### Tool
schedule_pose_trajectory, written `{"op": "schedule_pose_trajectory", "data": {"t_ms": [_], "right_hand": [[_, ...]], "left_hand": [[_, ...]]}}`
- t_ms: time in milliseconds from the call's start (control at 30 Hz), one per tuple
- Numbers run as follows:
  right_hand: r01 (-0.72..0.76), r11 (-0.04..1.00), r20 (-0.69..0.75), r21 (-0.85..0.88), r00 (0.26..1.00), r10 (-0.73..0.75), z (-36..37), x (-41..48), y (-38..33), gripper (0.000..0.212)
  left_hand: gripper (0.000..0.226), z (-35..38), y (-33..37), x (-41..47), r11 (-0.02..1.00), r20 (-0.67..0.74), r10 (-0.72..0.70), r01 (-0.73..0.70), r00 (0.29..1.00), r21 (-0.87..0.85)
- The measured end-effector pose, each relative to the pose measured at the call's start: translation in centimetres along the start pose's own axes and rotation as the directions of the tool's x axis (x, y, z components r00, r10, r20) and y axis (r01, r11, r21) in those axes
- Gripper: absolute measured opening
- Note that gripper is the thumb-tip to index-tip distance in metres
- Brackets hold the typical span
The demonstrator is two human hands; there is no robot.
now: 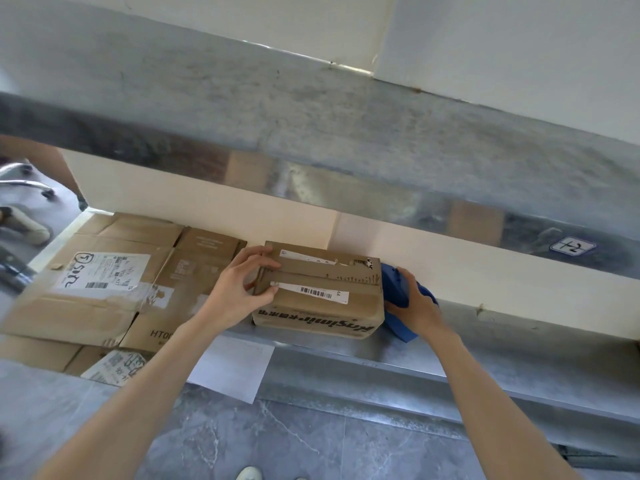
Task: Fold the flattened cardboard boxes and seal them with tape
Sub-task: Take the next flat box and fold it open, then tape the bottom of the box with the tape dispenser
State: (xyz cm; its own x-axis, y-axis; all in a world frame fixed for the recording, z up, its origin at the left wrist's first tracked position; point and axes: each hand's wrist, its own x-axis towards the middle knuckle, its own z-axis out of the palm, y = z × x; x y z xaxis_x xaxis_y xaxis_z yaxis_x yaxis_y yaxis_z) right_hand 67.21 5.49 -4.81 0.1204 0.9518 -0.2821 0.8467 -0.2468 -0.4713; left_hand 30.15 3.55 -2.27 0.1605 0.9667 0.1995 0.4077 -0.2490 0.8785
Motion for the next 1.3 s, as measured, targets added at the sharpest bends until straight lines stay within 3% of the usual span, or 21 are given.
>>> {"op": "schedule_pose_trajectory", "data": {"t_ms": [367,667,833,1033,1300], "right_hand": [[0.049,0.989,0.054,0.139,0.997,-0.057,-1.5,-0.7,0.4,0.084],[0.155,0.986,-0.264,0.063,0.955,-0.133,-5.5,-5.8,-1.2,0.072],[0.176,0.983,-0.324,-0.046,0.928,-0.181,-7.9,-7.9,-5.0,0.074],[0.38,0.918,-0.16,-0.113,0.905,-0.394,-6.8,-9.1,-10.6,0.079],[0.479,0.859,0.031,-0.179,0.876,-0.482,-4.8,-8.7,-14.4,0.08]], "left_hand": [[0.029,-0.3,0.1,-0.1,0.999,0.029,-0.05,0.05,0.998,-0.014],[0.032,-0.2,-0.1,-0.3,0.998,0.082,0.023,-0.027,0.996,0.048],[0.032,0.4,0.1,-0.4,0.999,0.1,0.027,-0.03,0.995,0.024],[0.029,0.5,0.4,0.0,1.0,0.103,0.011,-0.013,0.995,0.018],[0.027,0.9,0.9,0.9,1.0,0.083,0.004,-0.004,0.997,-0.009]]}}
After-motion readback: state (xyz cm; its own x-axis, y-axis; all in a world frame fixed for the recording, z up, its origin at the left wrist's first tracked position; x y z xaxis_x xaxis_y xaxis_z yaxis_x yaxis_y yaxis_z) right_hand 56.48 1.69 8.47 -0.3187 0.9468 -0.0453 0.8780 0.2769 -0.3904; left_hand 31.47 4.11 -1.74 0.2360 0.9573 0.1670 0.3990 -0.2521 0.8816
